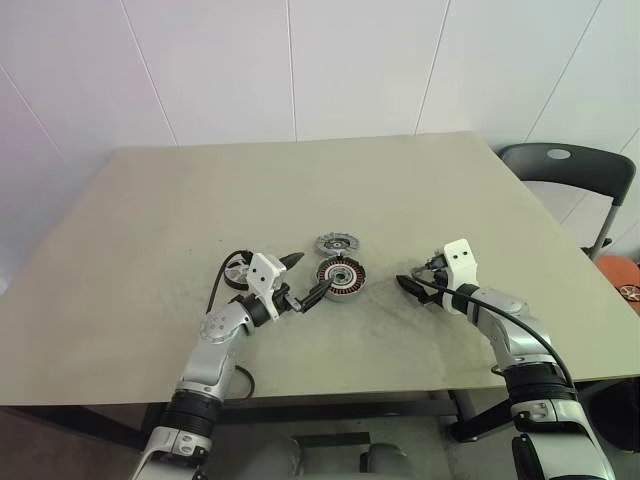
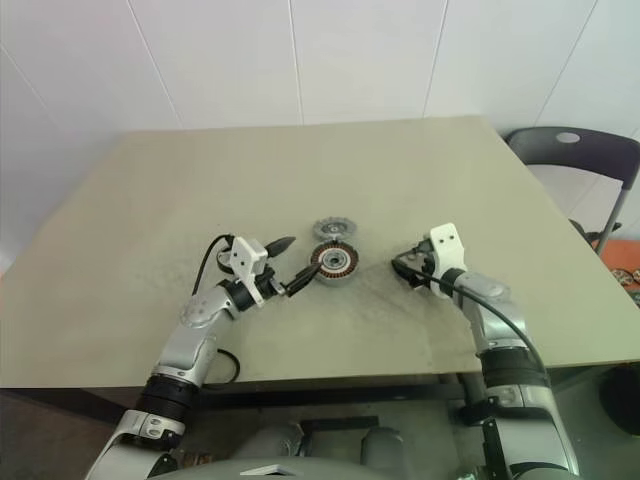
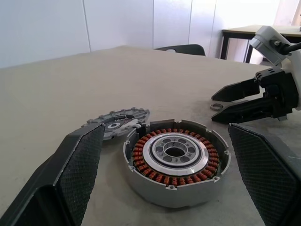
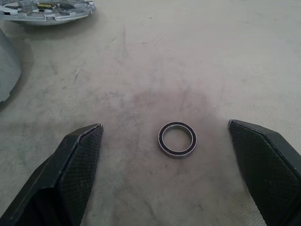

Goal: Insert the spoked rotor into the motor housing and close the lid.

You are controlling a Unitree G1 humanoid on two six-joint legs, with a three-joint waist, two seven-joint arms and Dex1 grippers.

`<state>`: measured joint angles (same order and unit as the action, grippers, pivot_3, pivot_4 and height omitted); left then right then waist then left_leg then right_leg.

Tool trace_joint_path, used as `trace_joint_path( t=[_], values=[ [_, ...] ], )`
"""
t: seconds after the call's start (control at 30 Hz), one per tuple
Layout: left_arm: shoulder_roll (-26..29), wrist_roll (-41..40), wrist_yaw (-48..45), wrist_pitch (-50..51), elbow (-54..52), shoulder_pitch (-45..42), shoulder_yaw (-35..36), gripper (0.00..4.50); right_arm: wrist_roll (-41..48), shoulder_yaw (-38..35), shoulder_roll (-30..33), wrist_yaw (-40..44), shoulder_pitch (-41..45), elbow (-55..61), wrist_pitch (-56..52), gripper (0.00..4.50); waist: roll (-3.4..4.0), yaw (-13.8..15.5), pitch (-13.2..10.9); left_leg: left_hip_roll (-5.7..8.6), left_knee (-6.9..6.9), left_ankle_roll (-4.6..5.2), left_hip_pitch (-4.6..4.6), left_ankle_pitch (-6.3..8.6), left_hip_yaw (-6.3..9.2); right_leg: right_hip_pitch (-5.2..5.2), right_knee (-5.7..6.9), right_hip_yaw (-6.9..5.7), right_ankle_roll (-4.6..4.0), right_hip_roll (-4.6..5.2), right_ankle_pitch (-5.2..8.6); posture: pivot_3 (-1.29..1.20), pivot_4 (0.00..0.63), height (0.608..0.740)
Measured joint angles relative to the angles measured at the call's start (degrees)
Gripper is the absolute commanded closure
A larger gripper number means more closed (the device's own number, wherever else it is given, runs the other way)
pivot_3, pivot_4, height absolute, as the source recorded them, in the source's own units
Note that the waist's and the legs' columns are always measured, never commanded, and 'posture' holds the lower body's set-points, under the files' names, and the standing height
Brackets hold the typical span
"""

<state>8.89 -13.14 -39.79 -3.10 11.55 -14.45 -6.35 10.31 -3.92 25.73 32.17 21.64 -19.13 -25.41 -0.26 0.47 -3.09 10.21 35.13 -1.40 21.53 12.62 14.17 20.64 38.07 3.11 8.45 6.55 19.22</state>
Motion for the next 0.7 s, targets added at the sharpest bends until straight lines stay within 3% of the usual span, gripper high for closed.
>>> trace_joint_path(
  t=[0.13,0.23,0.57,0.6,0.7],
  values=[
    [-0.13,0.03,0.00,0.00,0.00,-0.29,-0.05,0.02,-0.10,0.05,0.00,-0.21,0.00,-0.01,0.35,0.03,-0.02,0.05,0.01,0.00,0.00,0.00,0.00,0.00,0.00,0.00,0.00,0.00,0.00,0.00,0.00,0.00,0.000,0.740],
    [-0.25,0.06,0.00,-0.02,0.02,-0.36,-0.06,0.00,-0.21,0.01,0.00,-0.28,-0.01,-0.19,0.65,0.55,-0.02,0.05,0.02,0.00,0.00,0.00,0.00,0.00,0.00,0.00,0.00,0.00,0.00,0.00,0.00,0.00,0.000,0.740],
    [-0.19,0.08,0.05,-0.02,0.02,-0.52,-0.10,0.00,-0.01,0.11,-1.13,-0.13,0.01,-0.30,0.89,3.55,-0.03,0.08,0.02,-0.01,0.01,0.00,-0.01,0.00,0.00,-0.01,0.00,0.00,0.00,0.00,0.00,0.00,0.000,0.740],
    [-0.11,0.08,0.11,-0.01,0.02,-0.52,-0.09,0.00,-0.01,0.13,-1.22,-0.10,0.05,-0.33,0.99,3.78,-0.03,0.08,0.02,-0.01,0.01,0.00,-0.02,0.00,0.00,-0.02,0.00,0.00,0.00,0.00,0.00,0.00,0.000,0.740],
    [-0.03,0.06,0.51,-0.01,0.00,-0.50,0.04,0.00,-0.12,0.23,-1.33,-0.18,0.81,-1.64,1.49,3.82,-0.02,0.05,0.02,-0.01,0.02,0.00,-0.06,0.00,0.00,-0.06,0.00,0.00,-0.01,-0.01,0.00,0.00,0.000,0.740]
  ],
)
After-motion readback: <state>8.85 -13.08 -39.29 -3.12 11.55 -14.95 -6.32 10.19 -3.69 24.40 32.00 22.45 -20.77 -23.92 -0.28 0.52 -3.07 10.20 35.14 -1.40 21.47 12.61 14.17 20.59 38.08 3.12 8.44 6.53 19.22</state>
